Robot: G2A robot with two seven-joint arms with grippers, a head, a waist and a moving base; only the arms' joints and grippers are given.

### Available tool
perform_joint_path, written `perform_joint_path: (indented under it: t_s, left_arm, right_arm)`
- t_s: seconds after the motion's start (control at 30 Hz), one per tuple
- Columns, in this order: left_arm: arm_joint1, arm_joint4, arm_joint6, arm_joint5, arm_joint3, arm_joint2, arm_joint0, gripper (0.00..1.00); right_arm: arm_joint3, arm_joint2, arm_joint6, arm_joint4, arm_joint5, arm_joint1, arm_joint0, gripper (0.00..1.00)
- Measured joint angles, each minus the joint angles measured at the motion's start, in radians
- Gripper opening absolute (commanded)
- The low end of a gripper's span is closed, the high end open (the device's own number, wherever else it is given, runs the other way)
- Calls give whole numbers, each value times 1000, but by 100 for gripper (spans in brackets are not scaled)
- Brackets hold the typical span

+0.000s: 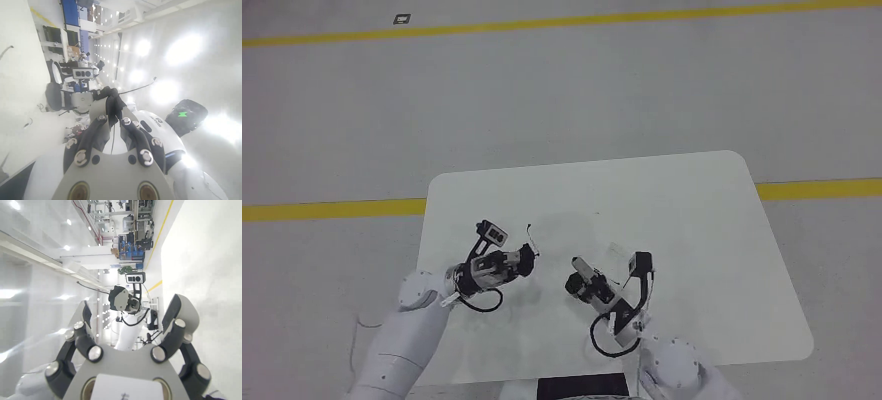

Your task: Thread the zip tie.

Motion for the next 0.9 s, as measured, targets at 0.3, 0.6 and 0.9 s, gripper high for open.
perform_joint_path:
  t_s: [0.3, 0.6, 0.9]
  left_arm:
    - [41, -43, 2, 21, -14, 79, -18, 0]
    - [104, -59, 2, -5, -5, 156, -47, 0]
    - [109, -57, 2, -13, -3, 161, -50, 0]
  right_arm:
    - [84, 3, 124, 282, -44, -6, 56, 100]
    - [123, -21, 216, 481, -56, -17, 95, 100]
    - [122, -21, 212, 484, -51, -17, 96, 100]
